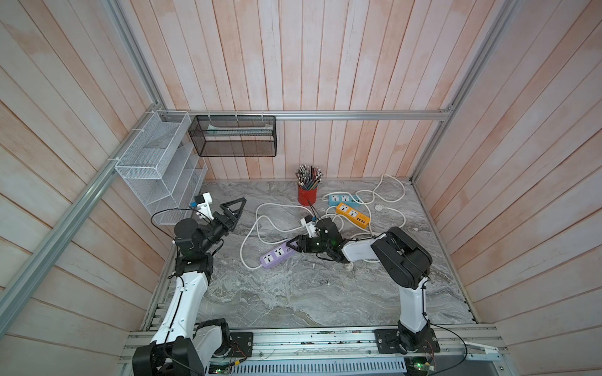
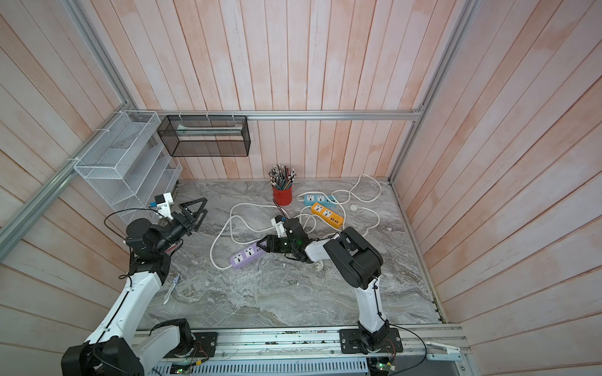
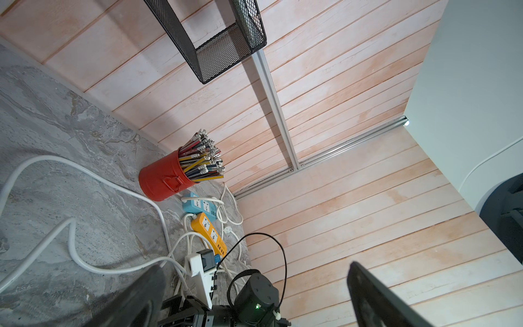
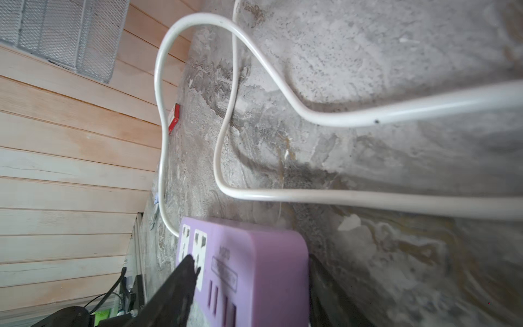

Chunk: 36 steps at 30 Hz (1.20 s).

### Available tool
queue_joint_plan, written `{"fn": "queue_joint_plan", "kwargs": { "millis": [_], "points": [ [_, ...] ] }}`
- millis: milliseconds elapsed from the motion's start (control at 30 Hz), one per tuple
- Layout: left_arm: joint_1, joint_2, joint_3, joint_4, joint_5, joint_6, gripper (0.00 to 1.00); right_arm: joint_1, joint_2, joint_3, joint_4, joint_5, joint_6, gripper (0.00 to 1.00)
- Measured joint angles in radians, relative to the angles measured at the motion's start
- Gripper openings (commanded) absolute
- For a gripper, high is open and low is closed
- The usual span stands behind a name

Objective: Unwrap the cord wrapped around the power strip
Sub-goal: Place the power strip at the center of the board, then reset both arms

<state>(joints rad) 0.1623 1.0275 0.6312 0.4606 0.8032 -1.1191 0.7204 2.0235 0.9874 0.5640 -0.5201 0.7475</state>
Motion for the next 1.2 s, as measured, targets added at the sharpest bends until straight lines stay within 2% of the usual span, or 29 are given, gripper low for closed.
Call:
{"fn": "queue_joint_plan", "kwargs": {
  "millis": [200, 467, 700, 900, 1067, 1200],
  "points": [
    [0.0, 0.0, 0.0, 0.003, 0.0, -0.002, 1.0, 0.01, -0.037, -0.021, -0.075, 0.06, -0.06, 0.76],
    [0.0, 0.0, 0.0, 0.002, 0.0, 0.001, 1.0, 0.026, -0.129, -0.024, -0.226, 0.181, -0.156, 0.98],
    [0.0, -0.017, 0.031, -0.058, -0.012, 0.051, 1.0, 0.027, -0.287, 0.02, -0.386, 0.284, -0.271, 0.99],
    [0.0, -0.066, 0.072, -0.14, -0.061, 0.142, 1.0, -0.014, -0.425, 0.08, -0.451, 0.313, -0.335, 0.99],
    [0.0, -0.119, 0.081, -0.247, -0.159, 0.272, 1.0, -0.121, -0.526, 0.072, -0.488, 0.333, -0.375, 0.99],
    [0.0, -0.164, 0.08, -0.335, -0.282, 0.381, 1.0, -0.262, -0.624, 0.014, -0.512, 0.344, -0.402, 0.99]
  ]
}}
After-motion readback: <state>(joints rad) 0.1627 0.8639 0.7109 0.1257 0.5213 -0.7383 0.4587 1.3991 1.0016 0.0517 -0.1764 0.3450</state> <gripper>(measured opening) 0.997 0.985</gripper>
